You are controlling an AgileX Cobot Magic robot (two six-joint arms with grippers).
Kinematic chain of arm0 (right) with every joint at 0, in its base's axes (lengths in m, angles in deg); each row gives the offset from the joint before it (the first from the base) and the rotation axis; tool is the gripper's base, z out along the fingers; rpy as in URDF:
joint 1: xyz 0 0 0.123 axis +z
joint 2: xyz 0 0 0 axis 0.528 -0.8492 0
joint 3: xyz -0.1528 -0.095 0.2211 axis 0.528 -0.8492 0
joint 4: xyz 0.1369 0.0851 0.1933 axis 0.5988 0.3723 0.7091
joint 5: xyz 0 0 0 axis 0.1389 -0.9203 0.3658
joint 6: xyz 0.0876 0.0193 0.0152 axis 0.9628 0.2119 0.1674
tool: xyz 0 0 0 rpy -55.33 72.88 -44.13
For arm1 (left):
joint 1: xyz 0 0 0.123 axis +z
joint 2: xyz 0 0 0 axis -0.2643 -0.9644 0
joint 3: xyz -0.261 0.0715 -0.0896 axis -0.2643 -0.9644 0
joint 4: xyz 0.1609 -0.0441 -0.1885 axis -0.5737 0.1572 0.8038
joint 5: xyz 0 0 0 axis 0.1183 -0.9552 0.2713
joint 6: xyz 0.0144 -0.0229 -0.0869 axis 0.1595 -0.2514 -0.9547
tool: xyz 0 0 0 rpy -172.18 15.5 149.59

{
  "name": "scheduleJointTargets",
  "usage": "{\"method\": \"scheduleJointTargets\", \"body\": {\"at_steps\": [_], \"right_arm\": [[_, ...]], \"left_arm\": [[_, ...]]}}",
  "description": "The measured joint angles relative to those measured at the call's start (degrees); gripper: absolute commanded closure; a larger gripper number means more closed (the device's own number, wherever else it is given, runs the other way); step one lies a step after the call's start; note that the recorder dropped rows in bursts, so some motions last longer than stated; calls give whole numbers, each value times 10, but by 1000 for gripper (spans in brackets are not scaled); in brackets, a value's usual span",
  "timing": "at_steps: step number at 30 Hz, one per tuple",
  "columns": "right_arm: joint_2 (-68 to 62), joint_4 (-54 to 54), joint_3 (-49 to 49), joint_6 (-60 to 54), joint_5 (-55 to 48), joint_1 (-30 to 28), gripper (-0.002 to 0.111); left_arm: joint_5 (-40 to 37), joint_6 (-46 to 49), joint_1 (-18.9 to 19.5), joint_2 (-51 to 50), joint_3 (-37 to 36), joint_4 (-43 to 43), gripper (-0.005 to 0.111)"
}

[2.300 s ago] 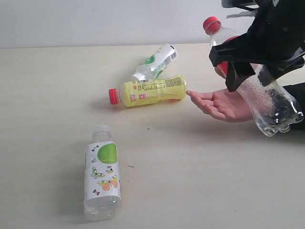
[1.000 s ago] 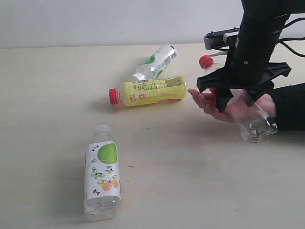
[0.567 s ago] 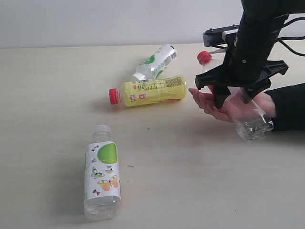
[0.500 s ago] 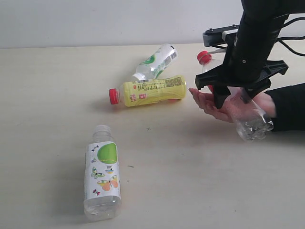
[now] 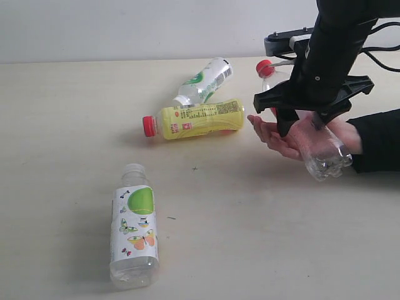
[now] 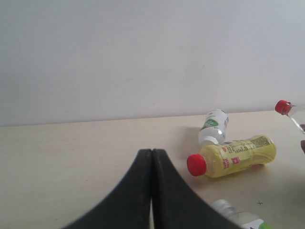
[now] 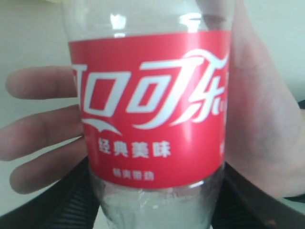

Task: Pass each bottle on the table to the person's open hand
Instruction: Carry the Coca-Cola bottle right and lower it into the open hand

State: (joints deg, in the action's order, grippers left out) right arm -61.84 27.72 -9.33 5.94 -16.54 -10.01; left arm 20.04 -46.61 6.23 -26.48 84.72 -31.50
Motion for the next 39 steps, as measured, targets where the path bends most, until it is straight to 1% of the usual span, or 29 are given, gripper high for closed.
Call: {"method": "scheduleJointTargets", "body": {"at_steps": [1, 3, 4, 5, 6, 7, 8, 9, 11, 16, 30, 32, 36, 37, 39], "right_arm": [[0, 0, 0, 0, 0, 0, 107], [0, 0, 0, 0, 0, 0, 101], [0, 0, 0, 0, 0, 0, 97], [0, 0, 0, 0, 0, 0, 90], [0, 0, 0, 0, 0, 0, 87], [0, 0, 0, 0, 0, 0, 80], [0, 0, 0, 0, 0, 0, 77], [0, 0, 0, 0, 0, 0, 72], [0, 0, 0, 0, 2, 0, 66], [0, 0, 0, -1, 9, 0, 63], [-21, -8, 0, -4, 18, 0, 63], [-21, -8, 0, -4, 18, 0, 60], [-21, -8, 0, -4, 18, 0, 42], [-21, -8, 0, -5, 18, 0, 39], [-21, -9, 0, -7, 18, 0, 38]], "left_arm": [[0, 0, 0, 0, 0, 0, 107], [0, 0, 0, 0, 0, 0, 107], [0, 0, 0, 0, 0, 0, 107], [0, 0, 0, 0, 0, 0, 107], [0, 0, 0, 0, 0, 0, 107], [0, 0, 0, 0, 0, 0, 107], [0, 0, 0, 0, 0, 0, 107], [0, 0, 0, 0, 0, 0, 107], [0, 0, 0, 0, 0, 0, 107], [0, 0, 0, 0, 0, 0, 107], [0, 0, 0, 0, 0, 0, 107], [0, 0, 0, 0, 0, 0, 107], [0, 0, 0, 0, 0, 0, 107], [0, 0, 0, 0, 0, 0, 107], [0, 0, 0, 0, 0, 0, 107]]}}
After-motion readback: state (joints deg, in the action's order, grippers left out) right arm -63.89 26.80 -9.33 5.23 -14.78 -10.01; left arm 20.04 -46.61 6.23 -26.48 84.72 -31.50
